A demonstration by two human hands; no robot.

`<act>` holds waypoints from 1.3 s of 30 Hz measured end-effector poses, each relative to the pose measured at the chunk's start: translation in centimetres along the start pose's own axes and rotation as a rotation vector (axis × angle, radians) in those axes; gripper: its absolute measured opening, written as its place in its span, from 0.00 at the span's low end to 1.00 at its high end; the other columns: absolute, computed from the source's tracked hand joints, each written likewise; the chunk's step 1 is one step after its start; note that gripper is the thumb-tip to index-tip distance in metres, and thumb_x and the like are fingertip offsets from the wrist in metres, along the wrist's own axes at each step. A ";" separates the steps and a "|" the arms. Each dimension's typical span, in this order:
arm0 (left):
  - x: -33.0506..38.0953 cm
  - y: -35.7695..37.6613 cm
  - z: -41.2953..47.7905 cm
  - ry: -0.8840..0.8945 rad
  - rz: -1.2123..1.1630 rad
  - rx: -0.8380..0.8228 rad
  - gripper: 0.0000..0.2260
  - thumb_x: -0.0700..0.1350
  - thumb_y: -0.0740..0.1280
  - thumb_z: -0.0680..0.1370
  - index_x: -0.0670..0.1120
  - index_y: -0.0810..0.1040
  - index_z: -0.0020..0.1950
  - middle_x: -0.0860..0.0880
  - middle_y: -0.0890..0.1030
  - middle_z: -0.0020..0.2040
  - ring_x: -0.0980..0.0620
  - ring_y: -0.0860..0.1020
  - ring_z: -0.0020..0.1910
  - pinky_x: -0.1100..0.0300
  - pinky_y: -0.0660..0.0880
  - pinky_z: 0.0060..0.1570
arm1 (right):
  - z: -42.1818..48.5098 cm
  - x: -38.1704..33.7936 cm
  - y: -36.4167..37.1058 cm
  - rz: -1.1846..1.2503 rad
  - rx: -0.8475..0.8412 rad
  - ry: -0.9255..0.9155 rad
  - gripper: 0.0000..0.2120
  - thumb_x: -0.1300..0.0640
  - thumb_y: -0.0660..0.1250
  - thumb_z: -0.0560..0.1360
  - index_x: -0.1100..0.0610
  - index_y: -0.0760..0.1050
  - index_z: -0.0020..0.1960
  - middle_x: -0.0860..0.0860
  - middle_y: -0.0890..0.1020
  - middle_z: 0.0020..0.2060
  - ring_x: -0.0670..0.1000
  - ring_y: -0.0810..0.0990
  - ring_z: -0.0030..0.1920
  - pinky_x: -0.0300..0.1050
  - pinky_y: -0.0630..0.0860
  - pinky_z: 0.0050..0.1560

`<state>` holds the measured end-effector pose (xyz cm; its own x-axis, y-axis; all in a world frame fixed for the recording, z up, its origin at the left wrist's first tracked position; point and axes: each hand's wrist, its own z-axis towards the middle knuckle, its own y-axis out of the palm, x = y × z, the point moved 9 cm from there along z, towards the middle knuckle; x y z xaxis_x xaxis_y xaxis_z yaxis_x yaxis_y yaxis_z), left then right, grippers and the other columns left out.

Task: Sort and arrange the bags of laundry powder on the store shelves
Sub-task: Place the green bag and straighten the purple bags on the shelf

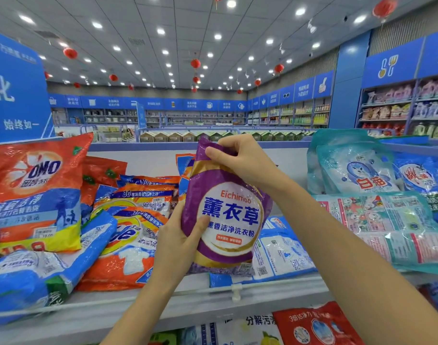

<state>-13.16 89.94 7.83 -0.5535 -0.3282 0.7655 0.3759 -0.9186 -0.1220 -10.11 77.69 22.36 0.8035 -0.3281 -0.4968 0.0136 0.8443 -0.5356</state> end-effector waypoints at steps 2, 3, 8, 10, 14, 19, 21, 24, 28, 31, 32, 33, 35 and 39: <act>0.1 0.1 -0.1 0.009 0.016 0.001 0.23 0.61 0.65 0.69 0.52 0.74 0.60 0.58 0.83 0.48 0.61 0.83 0.43 0.63 0.81 0.36 | 0.3 0.2 -0.5 -0.021 0.035 0.021 0.16 0.54 0.66 0.77 0.64 0.77 0.36 0.61 0.78 0.31 0.55 0.75 0.32 0.50 0.72 0.34; 0.3 0.1 -0.1 0.019 0.026 0.004 0.23 0.62 0.65 0.69 0.52 0.74 0.59 0.59 0.83 0.48 0.62 0.83 0.43 0.64 0.80 0.36 | 0.5 0.3 -0.8 -0.037 0.068 0.031 0.16 0.54 0.66 0.77 0.64 0.78 0.37 0.62 0.79 0.32 0.58 0.77 0.34 0.53 0.74 0.37; 0.9 0.0 0.4 0.048 0.029 0.025 0.15 0.58 0.65 0.71 0.54 0.74 0.55 0.62 0.81 0.44 0.65 0.81 0.42 0.70 0.77 0.34 | 0.2 0.2 -2.1 -0.294 0.307 0.037 0.09 0.48 0.67 0.75 0.52 0.79 0.42 0.44 0.79 0.35 0.49 0.77 0.42 0.55 0.70 0.57; 0.5 -0.9 0.4 0.022 -0.029 0.074 0.11 0.55 0.66 0.71 0.56 0.75 0.52 0.61 0.83 0.41 0.63 0.82 0.43 0.71 0.77 0.33 | -1.0 0.3 -2.7 -0.337 0.406 0.016 0.13 0.45 0.69 0.73 0.51 0.77 0.54 0.44 0.80 0.48 0.46 0.74 0.52 0.48 0.64 0.59; 0.1 -4.7 0.9 0.013 -0.095 0.314 0.06 0.47 0.65 0.78 0.48 0.77 0.53 0.60 0.81 0.42 0.66 0.80 0.42 0.76 0.72 0.33 | -5.3 4.6 -3.1 -0.166 0.510 0.133 0.29 0.45 0.71 0.70 0.52 0.65 0.66 0.44 0.71 0.57 0.42 0.68 0.54 0.38 0.62 0.54; 1.1 -6.4 1.6 0.039 -0.154 0.437 0.07 0.47 0.64 0.79 0.47 0.76 0.55 0.59 0.79 0.46 0.74 0.77 0.39 0.79 0.70 0.34 | -7.8 10.4 6.0 0.379 0.003 0.493 0.19 0.36 0.56 0.72 0.47 0.75 0.52 0.59 0.74 0.63 0.59 0.73 0.64 0.52 0.73 0.60; 1.3 -6.3 1.6 0.039 -0.172 0.430 0.09 0.50 0.64 0.79 0.48 0.76 0.55 0.60 0.79 0.46 0.72 0.78 0.41 0.78 0.71 0.34 | -7.9 10.2 6.7 0.361 0.002 0.491 0.27 0.30 0.51 0.69 0.49 0.79 0.42 0.63 0.73 0.65 0.63 0.66 0.70 0.63 0.65 0.67; 0.9 -6.4 1.3 0.004 -0.225 0.430 0.11 0.53 0.63 0.77 0.50 0.76 0.56 0.60 0.80 0.47 0.68 0.80 0.43 0.75 0.74 0.34 | -7.5 9.3 6.1 0.250 0.076 0.370 0.48 0.21 0.47 0.64 0.68 0.73 0.40 0.65 0.81 0.45 0.66 0.76 0.55 0.63 0.71 0.59; 0.0 -6.2 0.8 -0.039 -0.264 0.409 0.09 0.55 0.63 0.76 0.55 0.76 0.54 0.63 0.83 0.43 0.68 0.80 0.43 0.75 0.74 0.34 | -7.8 8.4 6.1 0.182 0.095 0.285 0.49 0.19 0.45 0.63 0.66 0.71 0.43 0.63 0.80 0.42 0.62 0.78 0.46 0.64 0.73 0.52; -1.3 -6.0 0.8 -0.101 -0.295 0.385 0.11 0.58 0.63 0.73 0.57 0.76 0.53 0.65 0.83 0.43 0.66 0.81 0.44 0.73 0.75 0.34 | -7.8 8.2 6.2 0.127 0.097 0.277 0.36 0.25 0.46 0.68 0.56 0.73 0.49 0.51 0.82 0.44 0.52 0.80 0.47 0.59 0.76 0.53; -2.0 -6.0 0.8 -0.127 -0.303 0.385 0.10 0.58 0.63 0.75 0.57 0.77 0.53 0.63 0.83 0.44 0.64 0.82 0.44 0.72 0.76 0.34 | -7.8 8.0 6.2 0.091 0.086 0.268 0.33 0.27 0.47 0.69 0.53 0.73 0.50 0.49 0.82 0.45 0.50 0.81 0.48 0.58 0.76 0.53; -2.6 -6.1 0.8 -0.143 -0.306 0.387 0.08 0.56 0.63 0.77 0.57 0.77 0.53 0.62 0.83 0.44 0.64 0.82 0.45 0.71 0.76 0.34 | -7.8 7.8 6.4 0.057 0.060 0.265 0.31 0.28 0.48 0.69 0.52 0.72 0.52 0.49 0.82 0.46 0.50 0.81 0.48 0.57 0.77 0.53; -3.4 -5.9 0.7 -0.150 -0.297 0.386 0.07 0.52 0.63 0.79 0.55 0.77 0.55 0.62 0.83 0.44 0.65 0.81 0.44 0.73 0.76 0.34 | -7.8 8.1 6.9 0.055 0.012 0.294 0.32 0.29 0.50 0.69 0.52 0.72 0.56 0.49 0.82 0.48 0.50 0.81 0.49 0.57 0.77 0.53; -4.0 -6.5 1.0 -0.189 -0.321 0.418 0.09 0.47 0.66 0.78 0.53 0.74 0.58 0.58 0.81 0.50 0.62 0.81 0.48 0.66 0.79 0.43 | -7.8 7.7 6.2 -0.071 0.095 0.245 0.25 0.35 0.57 0.75 0.55 0.73 0.55 0.49 0.82 0.43 0.49 0.81 0.44 0.53 0.78 0.48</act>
<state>-12.62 97.46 6.16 -0.5605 0.0345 0.8274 0.4940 -0.7879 0.3676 -8.46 77.13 9.88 0.6306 -0.4707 -0.6170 0.1297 0.8478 -0.5143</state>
